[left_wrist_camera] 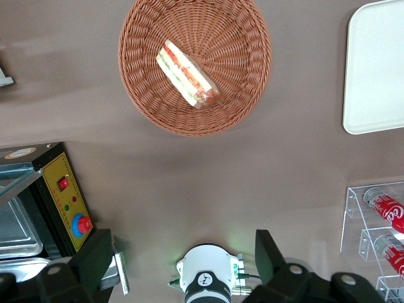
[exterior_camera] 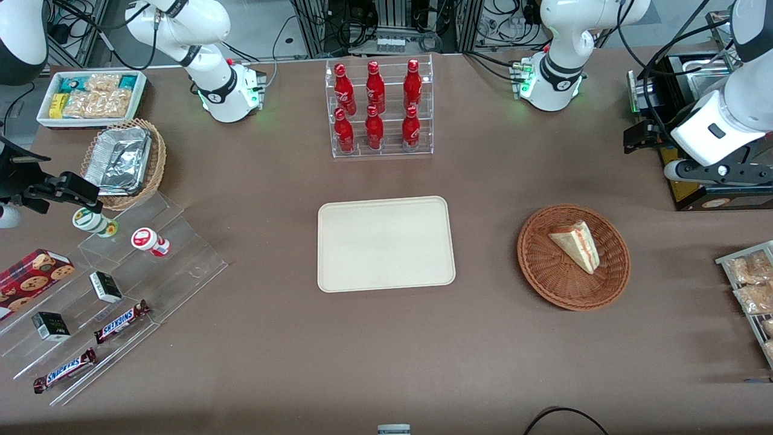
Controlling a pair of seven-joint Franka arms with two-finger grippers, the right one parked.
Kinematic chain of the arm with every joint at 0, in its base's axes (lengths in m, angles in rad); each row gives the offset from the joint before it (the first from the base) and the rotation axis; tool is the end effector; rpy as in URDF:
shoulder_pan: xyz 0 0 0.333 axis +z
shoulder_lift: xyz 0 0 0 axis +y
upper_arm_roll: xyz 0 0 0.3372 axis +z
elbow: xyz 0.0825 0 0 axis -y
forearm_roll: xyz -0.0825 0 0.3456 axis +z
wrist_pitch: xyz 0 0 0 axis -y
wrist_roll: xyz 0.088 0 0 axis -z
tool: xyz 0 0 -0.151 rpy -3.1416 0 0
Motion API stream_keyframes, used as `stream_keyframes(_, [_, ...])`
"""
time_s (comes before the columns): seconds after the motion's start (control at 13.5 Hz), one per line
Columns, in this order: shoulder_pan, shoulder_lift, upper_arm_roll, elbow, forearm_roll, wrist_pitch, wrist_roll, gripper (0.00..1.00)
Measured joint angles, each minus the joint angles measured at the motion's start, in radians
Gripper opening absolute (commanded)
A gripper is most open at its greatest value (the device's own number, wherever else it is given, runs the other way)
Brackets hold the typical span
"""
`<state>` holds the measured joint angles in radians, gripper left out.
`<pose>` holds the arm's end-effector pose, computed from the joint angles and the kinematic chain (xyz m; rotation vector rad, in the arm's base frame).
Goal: Place sandwich from basket to tray
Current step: 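Move the left gripper over the sandwich in the wicker basket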
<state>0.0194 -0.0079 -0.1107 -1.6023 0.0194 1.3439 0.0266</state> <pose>0.4734 -0.0403 0.5771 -3.0839 0.1788 0.3878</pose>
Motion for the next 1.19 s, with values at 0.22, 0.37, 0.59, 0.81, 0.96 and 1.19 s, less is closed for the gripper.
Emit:
stream_keyframes(0.22, [0.0, 0.0, 0.0, 0.001, 0.0, 0.022, 0.0, 1.0])
stream_keyframes(0.37, [0.0, 0.003, 0.001, -0.001, 0.001, 0.041, 0.0, 1.0])
stream_keyframes(0.59, [0.0, 0.014, 0.001, -0.048, 0.002, 0.113, 0.0, 1.0])
stream_keyframes(0.81, [0.0, 0.028, 0.001, -0.138, 0.005, 0.219, 0.002, 1.0])
stream_keyframes(0.96, [0.0, 0.033, 0.0, -0.217, 0.016, 0.313, 0.003, 1.0])
stream_keyframes(1.19, [0.0, 0.037, -0.001, -0.345, 0.02, 0.473, 0.005, 1.0])
